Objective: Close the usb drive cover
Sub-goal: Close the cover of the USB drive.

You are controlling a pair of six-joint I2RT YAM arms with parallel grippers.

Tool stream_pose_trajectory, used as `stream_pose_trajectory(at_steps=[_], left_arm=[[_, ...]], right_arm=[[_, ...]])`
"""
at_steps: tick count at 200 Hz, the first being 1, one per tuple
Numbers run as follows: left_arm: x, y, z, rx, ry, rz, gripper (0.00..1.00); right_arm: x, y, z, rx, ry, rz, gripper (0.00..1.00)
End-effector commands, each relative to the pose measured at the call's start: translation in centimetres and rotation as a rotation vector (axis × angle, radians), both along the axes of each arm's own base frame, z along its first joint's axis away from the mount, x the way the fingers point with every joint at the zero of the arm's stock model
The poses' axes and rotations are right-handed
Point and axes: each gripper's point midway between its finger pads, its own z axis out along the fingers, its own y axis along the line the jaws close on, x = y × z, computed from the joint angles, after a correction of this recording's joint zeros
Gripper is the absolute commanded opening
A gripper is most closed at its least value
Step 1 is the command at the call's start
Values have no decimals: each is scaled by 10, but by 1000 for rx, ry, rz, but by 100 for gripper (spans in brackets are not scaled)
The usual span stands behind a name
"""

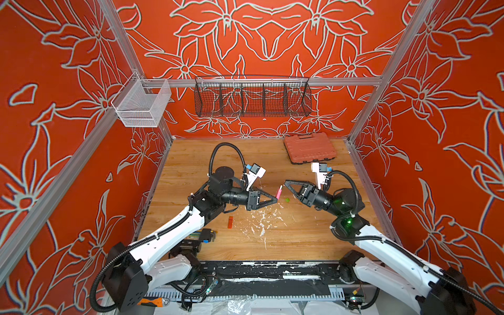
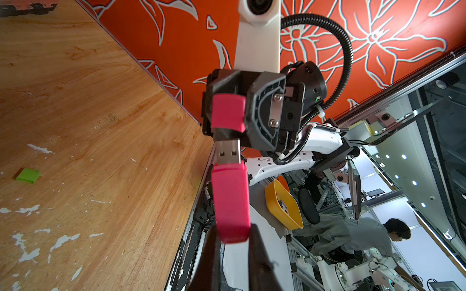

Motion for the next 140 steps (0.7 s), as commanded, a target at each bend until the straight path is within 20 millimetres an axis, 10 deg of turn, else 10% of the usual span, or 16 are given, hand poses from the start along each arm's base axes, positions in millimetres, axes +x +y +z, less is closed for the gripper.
stream_pose_trajectory(at_steps=[1,140], left_arm=[[-4,2,9,-32,-31,-18,5],[-1,0,18,-68,-48,-16,5]], right_arm=[[-3,-7,24,69,-82,-25,4],[-11,3,31,75,-131,38,3]])
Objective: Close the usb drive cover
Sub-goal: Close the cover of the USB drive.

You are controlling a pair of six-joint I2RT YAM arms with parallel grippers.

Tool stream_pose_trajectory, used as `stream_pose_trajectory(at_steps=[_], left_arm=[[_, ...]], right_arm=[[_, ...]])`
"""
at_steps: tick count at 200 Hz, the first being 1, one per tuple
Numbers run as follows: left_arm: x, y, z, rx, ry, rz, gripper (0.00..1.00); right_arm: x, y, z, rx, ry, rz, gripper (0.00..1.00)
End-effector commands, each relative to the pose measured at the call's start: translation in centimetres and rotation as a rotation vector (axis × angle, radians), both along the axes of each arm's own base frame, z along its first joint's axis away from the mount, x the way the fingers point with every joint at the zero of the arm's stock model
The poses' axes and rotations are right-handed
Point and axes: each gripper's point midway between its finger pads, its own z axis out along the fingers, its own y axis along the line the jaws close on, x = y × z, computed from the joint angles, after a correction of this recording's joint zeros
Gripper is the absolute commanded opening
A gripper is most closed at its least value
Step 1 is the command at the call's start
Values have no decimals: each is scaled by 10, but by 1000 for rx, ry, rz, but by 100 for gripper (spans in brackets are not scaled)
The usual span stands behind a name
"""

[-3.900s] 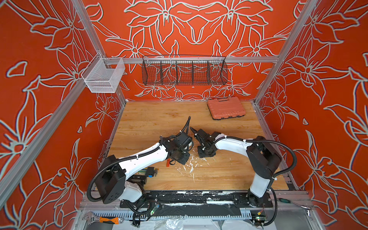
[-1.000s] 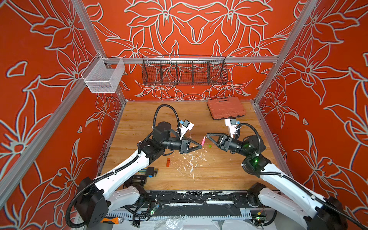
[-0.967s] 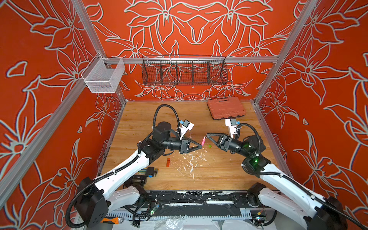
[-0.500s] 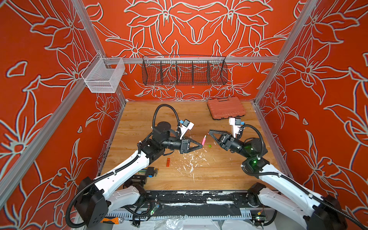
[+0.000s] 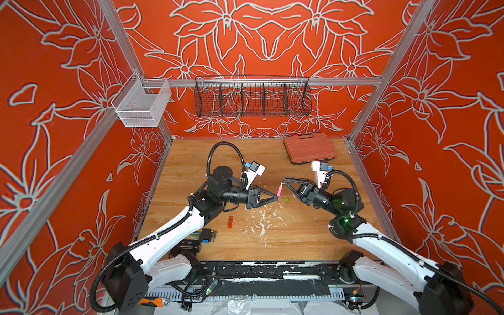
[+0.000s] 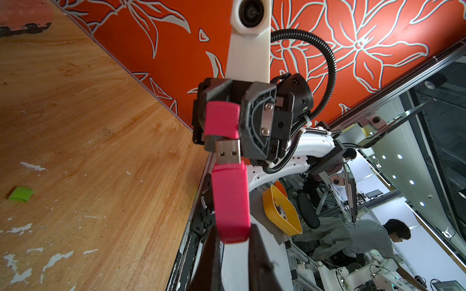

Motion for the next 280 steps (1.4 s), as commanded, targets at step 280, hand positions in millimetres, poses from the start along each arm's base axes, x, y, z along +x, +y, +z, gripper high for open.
stream_pose_trajectory(at_steps=[280], left_arm=[[-3,-3,24,-90,-65,-44,3]], right_arm=[[-17,10,13,17,-103,49,2]])
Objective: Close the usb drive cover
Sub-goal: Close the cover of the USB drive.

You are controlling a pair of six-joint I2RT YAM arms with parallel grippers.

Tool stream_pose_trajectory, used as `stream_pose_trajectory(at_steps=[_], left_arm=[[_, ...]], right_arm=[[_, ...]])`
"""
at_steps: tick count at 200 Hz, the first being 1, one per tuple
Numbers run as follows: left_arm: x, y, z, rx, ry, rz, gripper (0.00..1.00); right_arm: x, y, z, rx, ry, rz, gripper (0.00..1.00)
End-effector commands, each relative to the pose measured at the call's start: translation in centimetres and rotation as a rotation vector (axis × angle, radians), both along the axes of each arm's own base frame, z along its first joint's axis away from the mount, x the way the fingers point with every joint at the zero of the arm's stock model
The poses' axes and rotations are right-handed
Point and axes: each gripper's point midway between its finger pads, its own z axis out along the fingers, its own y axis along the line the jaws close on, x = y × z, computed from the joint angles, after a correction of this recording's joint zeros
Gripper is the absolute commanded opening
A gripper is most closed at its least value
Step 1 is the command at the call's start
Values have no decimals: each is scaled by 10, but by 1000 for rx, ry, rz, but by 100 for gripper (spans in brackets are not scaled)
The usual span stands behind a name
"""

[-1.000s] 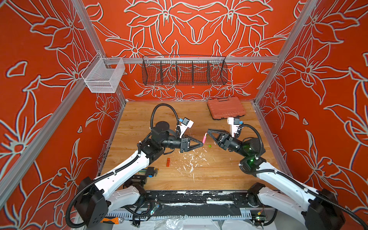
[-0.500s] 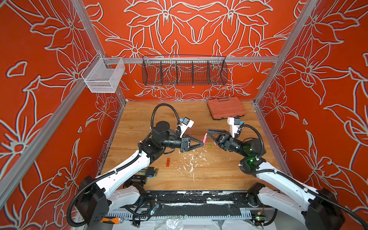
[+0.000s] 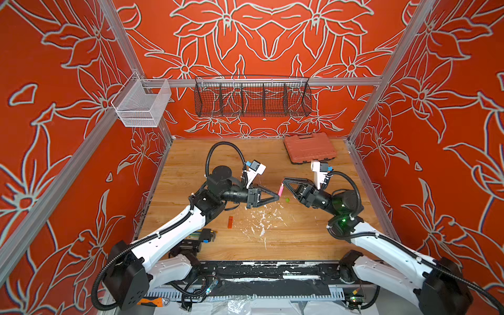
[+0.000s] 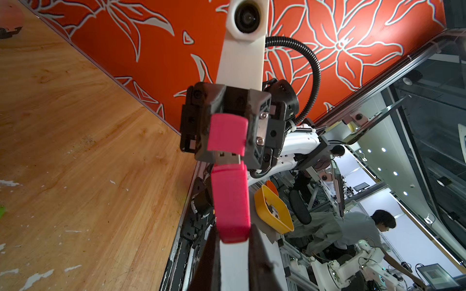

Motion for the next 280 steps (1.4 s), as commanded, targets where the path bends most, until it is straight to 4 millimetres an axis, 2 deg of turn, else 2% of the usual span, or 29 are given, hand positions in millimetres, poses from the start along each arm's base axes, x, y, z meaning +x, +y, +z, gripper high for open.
stream_pose_trajectory(at_steps=[1,42,63,89,140,193,205,226,280], left_arm=[[1,0,12,-41,-49,-4,3],[6,-1,16,-45,-73,21,2],[12,-4,20,-63,-86,35,1],[17,-6,24,-70,-104,39,0],[22,-7,20,-33,-117,55,0],[24,-9,32,-56,-154,48,0],[25,-10,32,-60,-153,47,0],[26,-11,31,-62,-151,46,0],[24,-9,28,-47,-152,46,0]], right_arm=[[-5,2,2,-8,-21,9,2],[-11,4,6,-2,-31,38,3],[-13,4,8,2,-37,43,7],[-16,4,9,-14,-46,43,17],[-24,-4,12,-77,-67,6,20],[-28,-4,16,-83,-84,16,25],[-29,-3,19,-79,-92,24,28],[-29,-2,21,-82,-97,31,38],[-29,-7,15,-143,-94,-11,46]])
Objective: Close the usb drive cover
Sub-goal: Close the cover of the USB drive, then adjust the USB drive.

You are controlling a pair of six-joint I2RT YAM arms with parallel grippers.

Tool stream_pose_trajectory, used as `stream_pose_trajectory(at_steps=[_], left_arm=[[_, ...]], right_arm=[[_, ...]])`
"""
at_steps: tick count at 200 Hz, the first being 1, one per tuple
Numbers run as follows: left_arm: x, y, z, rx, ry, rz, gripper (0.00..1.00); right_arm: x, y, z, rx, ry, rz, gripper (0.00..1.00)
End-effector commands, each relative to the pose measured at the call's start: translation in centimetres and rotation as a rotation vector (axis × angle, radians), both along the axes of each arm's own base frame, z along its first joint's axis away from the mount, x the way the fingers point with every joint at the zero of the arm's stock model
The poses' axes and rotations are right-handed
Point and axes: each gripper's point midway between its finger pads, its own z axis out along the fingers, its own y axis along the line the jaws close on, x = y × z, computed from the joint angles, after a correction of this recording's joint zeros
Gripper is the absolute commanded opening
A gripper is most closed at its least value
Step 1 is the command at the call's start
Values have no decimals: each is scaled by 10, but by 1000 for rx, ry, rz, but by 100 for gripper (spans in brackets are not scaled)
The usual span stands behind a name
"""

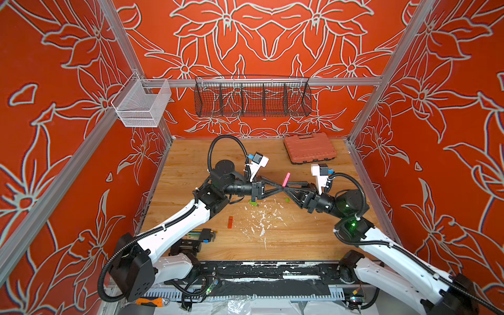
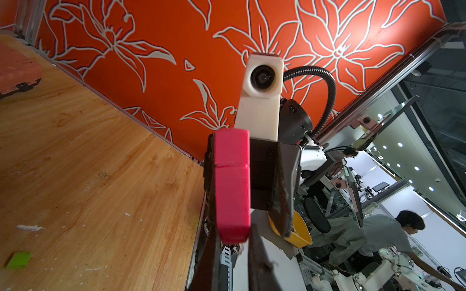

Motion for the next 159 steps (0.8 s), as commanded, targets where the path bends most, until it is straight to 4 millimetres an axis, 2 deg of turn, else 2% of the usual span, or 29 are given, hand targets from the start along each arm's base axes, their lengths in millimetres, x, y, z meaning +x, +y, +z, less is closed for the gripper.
stream_pose_trajectory(at_steps=[1,21,45,105,138,159], left_arm=[[2,2,8,-14,-41,9,0],[-3,4,9,-13,-41,-1,0],[-8,6,10,-13,-41,-14,0],[-14,10,14,-22,-55,-17,0],[-15,9,13,-21,-53,-26,0],[-16,9,13,-23,-54,-29,0]], right_arm=[[-10,-6,18,-12,-65,-8,46],[-6,-11,18,-81,-71,-55,50],[-4,-13,31,-87,-100,-45,52],[12,0,33,-140,-71,-20,54],[9,3,41,-118,-100,8,53],[12,5,40,-118,-94,11,53]])
